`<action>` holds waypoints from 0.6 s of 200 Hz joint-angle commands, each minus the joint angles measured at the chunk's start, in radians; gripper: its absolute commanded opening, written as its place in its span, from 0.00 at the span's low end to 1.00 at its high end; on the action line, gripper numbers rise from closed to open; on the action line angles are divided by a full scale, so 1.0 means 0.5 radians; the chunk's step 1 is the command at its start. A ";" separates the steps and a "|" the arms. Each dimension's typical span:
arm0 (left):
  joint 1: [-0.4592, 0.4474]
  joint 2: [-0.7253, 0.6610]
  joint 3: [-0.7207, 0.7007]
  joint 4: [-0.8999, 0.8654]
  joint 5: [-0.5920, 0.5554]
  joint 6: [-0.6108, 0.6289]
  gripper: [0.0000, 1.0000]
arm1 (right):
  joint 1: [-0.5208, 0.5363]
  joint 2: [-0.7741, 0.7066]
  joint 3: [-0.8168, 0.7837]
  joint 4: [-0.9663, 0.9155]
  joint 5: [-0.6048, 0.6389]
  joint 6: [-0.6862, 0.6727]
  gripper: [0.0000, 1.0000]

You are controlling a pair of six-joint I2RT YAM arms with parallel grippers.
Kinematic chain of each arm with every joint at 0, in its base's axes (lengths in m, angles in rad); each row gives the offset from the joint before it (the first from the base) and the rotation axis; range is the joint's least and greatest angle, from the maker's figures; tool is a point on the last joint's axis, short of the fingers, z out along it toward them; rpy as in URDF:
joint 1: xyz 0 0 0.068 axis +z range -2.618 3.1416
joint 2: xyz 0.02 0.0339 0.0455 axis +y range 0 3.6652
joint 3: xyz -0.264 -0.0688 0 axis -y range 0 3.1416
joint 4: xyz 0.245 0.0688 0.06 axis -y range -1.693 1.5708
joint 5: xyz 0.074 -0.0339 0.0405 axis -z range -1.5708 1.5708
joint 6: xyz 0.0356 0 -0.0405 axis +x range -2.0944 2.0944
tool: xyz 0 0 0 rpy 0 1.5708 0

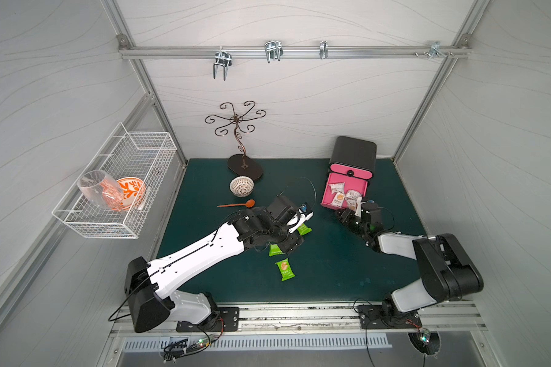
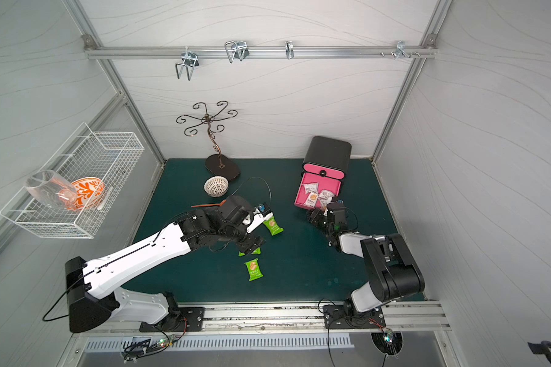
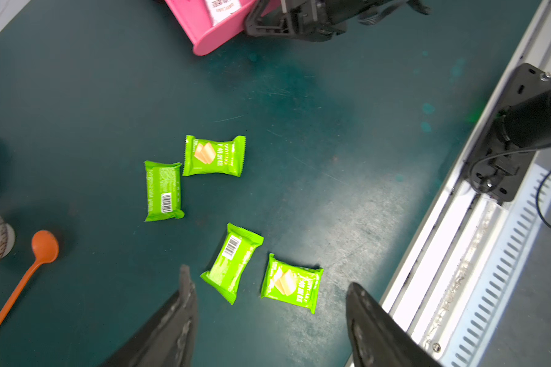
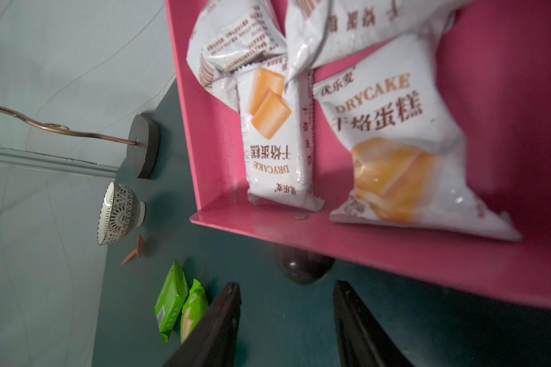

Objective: Place the cookies into the drawer by color
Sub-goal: Close the drawer in the storage box.

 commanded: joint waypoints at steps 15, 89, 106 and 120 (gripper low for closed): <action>-0.057 0.004 -0.010 0.100 -0.039 -0.004 0.75 | 0.026 0.099 0.091 0.010 0.125 -0.044 0.56; -0.057 -0.019 -0.061 0.125 -0.176 0.071 0.75 | 0.025 0.295 0.237 -0.039 0.138 -0.099 0.50; -0.058 -0.024 -0.075 0.127 -0.203 0.079 0.75 | 0.025 0.317 0.249 -0.041 0.138 -0.093 0.48; -0.058 -0.024 -0.089 0.131 -0.216 0.076 0.75 | 0.027 0.307 0.265 -0.067 0.133 -0.080 0.43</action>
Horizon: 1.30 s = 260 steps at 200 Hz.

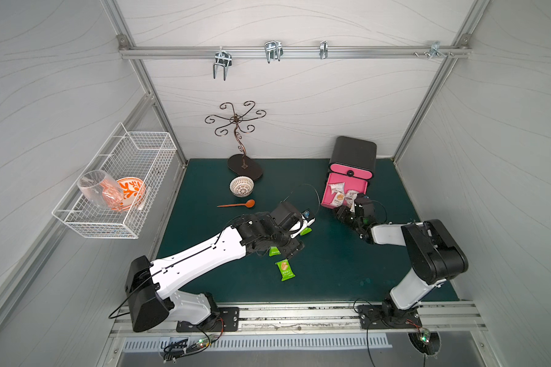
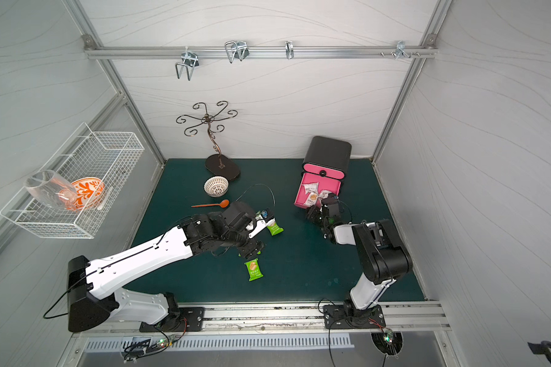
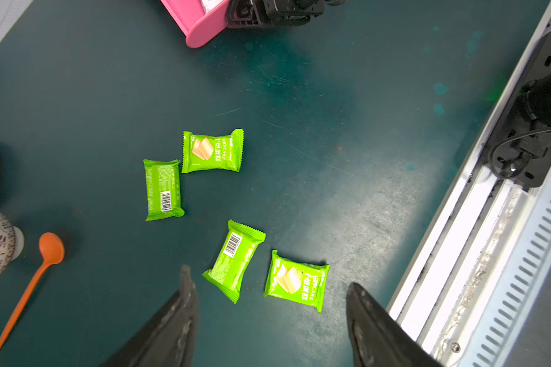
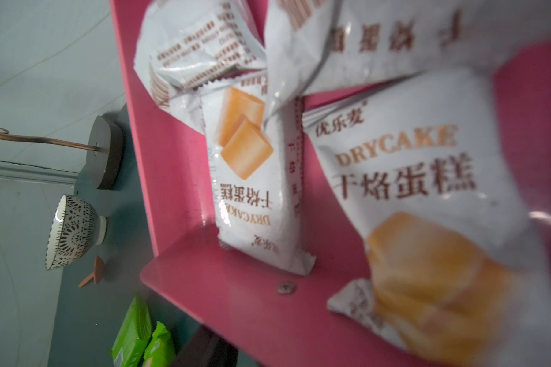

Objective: Place the cookies into the drawer by color
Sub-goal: Close the drawer in the storage box.

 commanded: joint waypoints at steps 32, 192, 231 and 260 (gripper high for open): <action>-0.007 -0.018 -0.016 0.097 -0.062 0.021 0.75 | 0.035 -0.100 0.134 -0.304 0.032 0.017 0.31; -0.011 -0.071 -0.072 0.125 -0.125 0.061 0.75 | 0.071 -0.111 0.669 -0.995 0.369 0.074 0.30; -0.012 -0.075 -0.070 0.125 -0.131 0.060 0.75 | 0.018 -0.008 0.801 -1.005 0.383 0.084 0.32; -0.011 -0.077 -0.073 0.128 -0.122 0.054 0.75 | -0.037 0.097 0.914 -1.025 0.354 0.063 0.36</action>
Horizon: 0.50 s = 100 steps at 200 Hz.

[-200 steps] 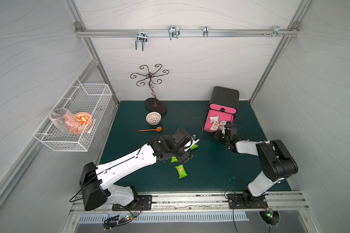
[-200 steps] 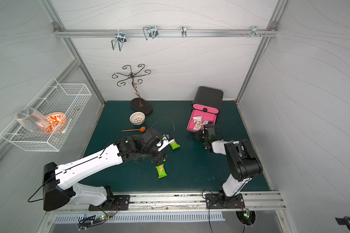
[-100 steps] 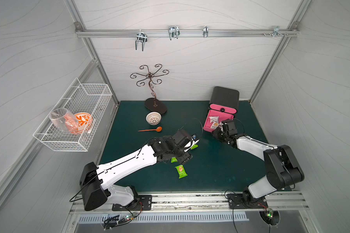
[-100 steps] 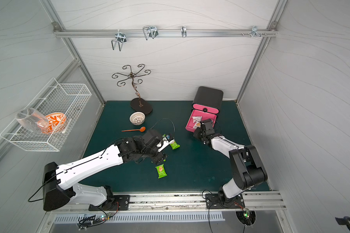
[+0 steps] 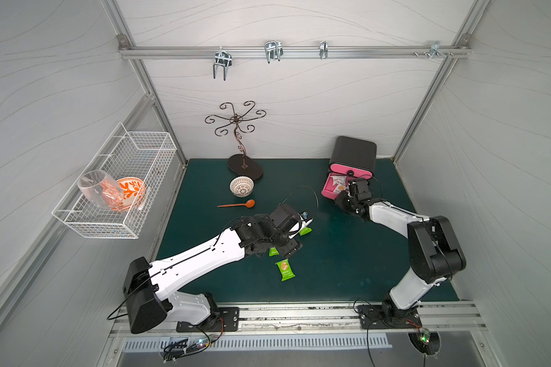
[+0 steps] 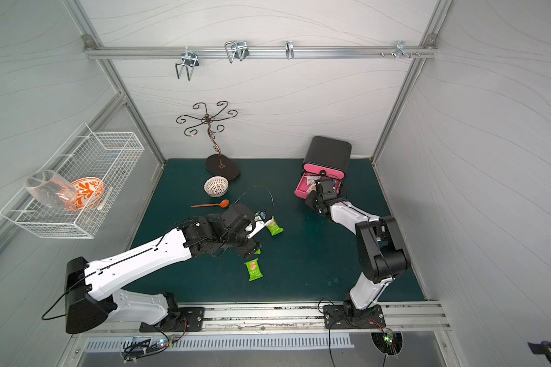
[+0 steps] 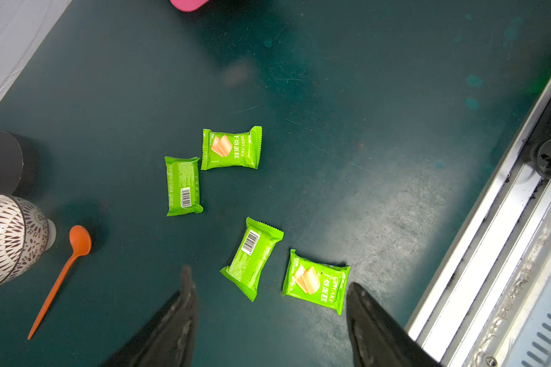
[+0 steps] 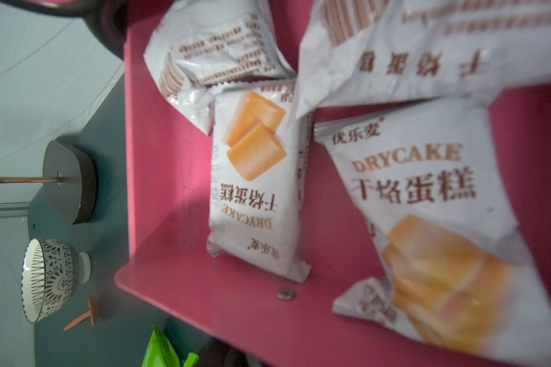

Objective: Place the cookies into the drawer by color
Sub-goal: Close the drawer in the storage box.

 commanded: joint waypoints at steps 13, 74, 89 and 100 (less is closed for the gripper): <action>-0.009 -0.043 -0.004 0.080 -0.008 0.009 0.75 | -0.099 0.092 0.181 0.031 0.080 -0.047 0.40; -0.009 -0.030 0.001 0.073 -0.020 0.006 0.75 | -0.133 -0.023 0.189 0.019 -0.101 -0.163 0.62; -0.009 -0.022 0.010 0.070 -0.018 0.006 0.75 | -0.134 -0.130 0.127 -0.011 -0.159 -0.172 0.68; -0.010 -0.015 0.012 0.068 -0.009 0.001 0.75 | -0.135 -0.239 0.060 -0.025 -0.160 -0.163 0.69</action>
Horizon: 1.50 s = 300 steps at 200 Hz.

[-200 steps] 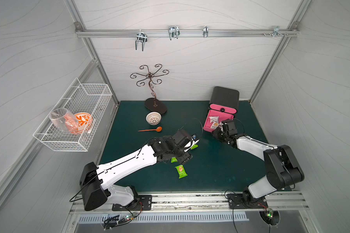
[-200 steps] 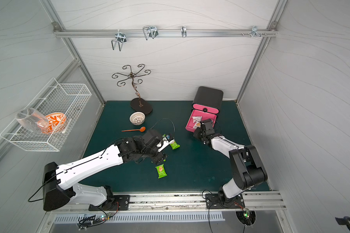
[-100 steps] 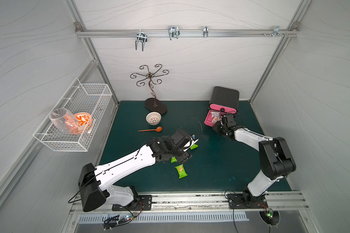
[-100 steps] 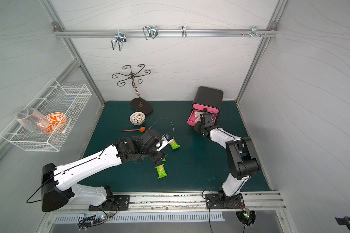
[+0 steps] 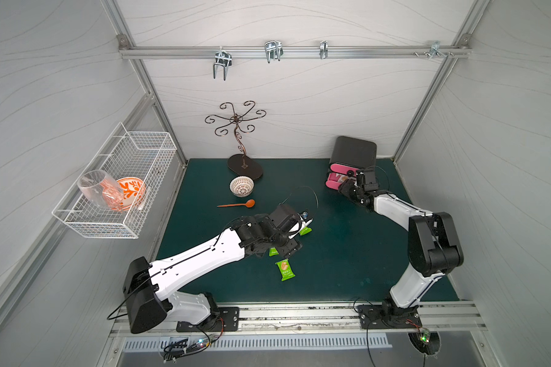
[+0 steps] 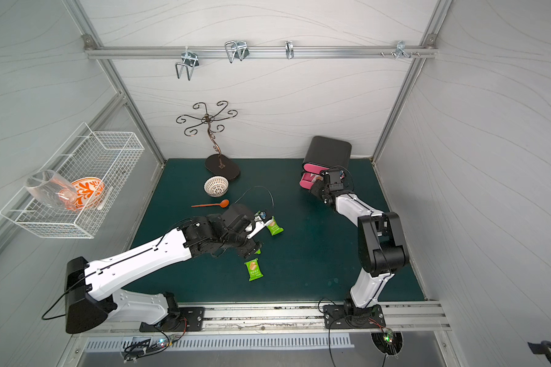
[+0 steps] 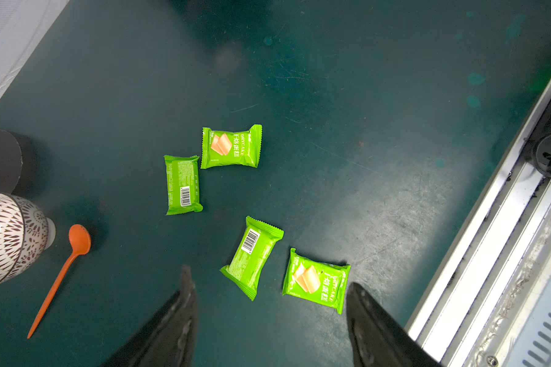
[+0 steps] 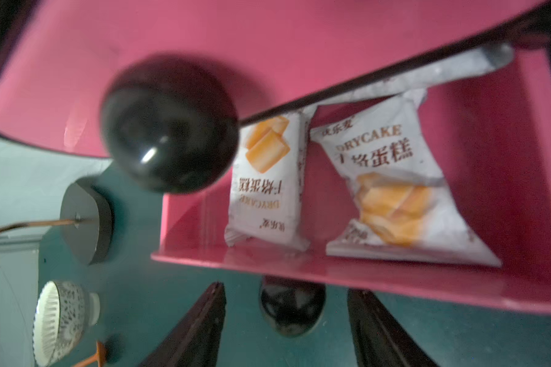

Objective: Place the cookies into the drawer by color
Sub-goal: Close the drawer in the storage box.

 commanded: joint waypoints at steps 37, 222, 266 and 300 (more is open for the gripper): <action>-0.010 0.016 0.034 0.070 0.032 -0.024 0.75 | -0.088 -0.630 -0.418 0.086 -0.169 0.191 0.65; -0.028 -0.012 0.009 0.076 -0.008 0.005 0.75 | -0.279 0.009 -0.443 1.001 -0.142 0.918 0.00; -0.028 -0.011 -0.002 0.080 -0.001 0.003 0.75 | -0.303 0.224 -0.335 1.162 -0.140 0.989 0.00; -0.028 -0.004 0.001 0.080 -0.009 0.008 0.75 | -0.303 0.359 -0.277 1.308 -0.175 1.106 0.00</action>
